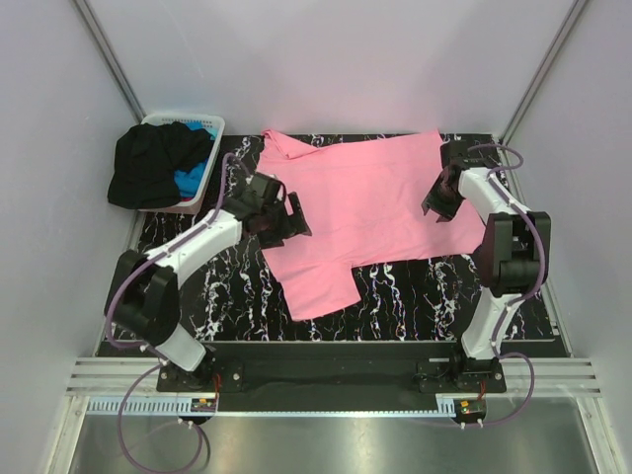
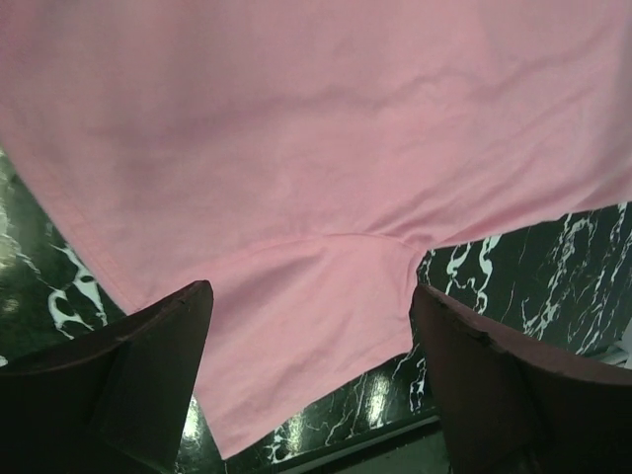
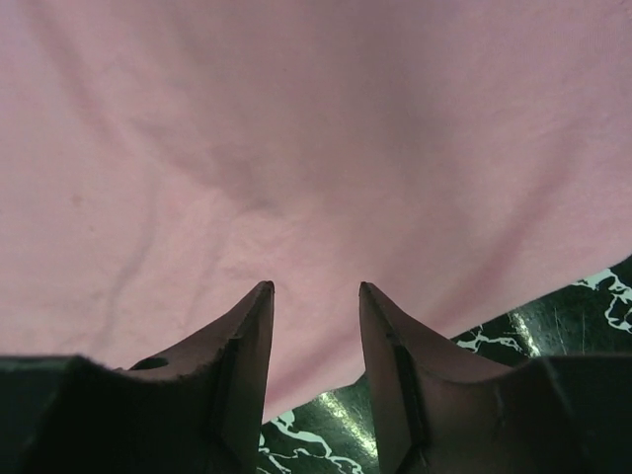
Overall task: Fold and stack the t-shirts
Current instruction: Flatten the tshirt out
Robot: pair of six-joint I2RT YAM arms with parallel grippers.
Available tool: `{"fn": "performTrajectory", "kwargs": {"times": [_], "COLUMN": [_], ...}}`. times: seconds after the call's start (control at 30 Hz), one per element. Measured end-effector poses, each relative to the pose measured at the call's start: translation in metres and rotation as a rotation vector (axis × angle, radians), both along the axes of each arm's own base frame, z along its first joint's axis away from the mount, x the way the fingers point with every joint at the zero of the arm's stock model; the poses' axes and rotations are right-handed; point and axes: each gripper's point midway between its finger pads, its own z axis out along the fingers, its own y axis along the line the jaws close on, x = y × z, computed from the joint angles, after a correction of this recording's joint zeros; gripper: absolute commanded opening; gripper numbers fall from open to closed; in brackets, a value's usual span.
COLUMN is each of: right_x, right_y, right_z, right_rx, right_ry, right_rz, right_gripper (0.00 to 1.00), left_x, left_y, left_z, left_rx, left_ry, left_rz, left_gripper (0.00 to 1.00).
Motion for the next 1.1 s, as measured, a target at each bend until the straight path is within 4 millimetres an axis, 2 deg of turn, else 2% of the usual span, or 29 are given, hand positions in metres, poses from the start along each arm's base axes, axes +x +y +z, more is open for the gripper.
{"fn": "performTrajectory", "kwargs": {"times": [0.17,0.27,0.33,0.63,0.77,0.97,1.1], "right_x": [-0.006,-0.008,-0.008,-0.008,-0.012,-0.032,-0.041], "right_y": [-0.001,-0.002,-0.001,-0.007,-0.007,0.006,0.012], "right_z": [-0.033,-0.04,-0.04,-0.04,-0.045,-0.065,-0.07], "right_rx": [0.021,0.028,0.036,0.072,0.111,0.182,0.214], "right_ry": [0.094,0.117,0.118,0.119,0.137,0.215,0.242], "right_rz": [-0.01,-0.013,-0.012,-0.041,-0.062,-0.05,-0.039], "right_gripper": [0.46,0.45,0.45,0.45,0.45,0.46,0.46], "left_x": [-0.017,-0.027,-0.032,-0.031,-0.038,-0.049,-0.052], "left_y": [-0.03,-0.042,-0.047,-0.037,-0.027,-0.016,-0.013], "left_z": [-0.037,-0.063,-0.073,-0.077,-0.083,-0.098,-0.099], "left_rx": [0.029,0.06,0.073,0.127,0.172,0.23,0.243], "left_ry": [0.119,0.186,0.215,0.24,0.272,0.338,0.35], "left_rz": [-0.068,-0.096,-0.107,-0.065,-0.052,-0.045,-0.041], "left_gripper": [0.8,0.79,0.78,0.79,0.79,0.78,0.78]}}
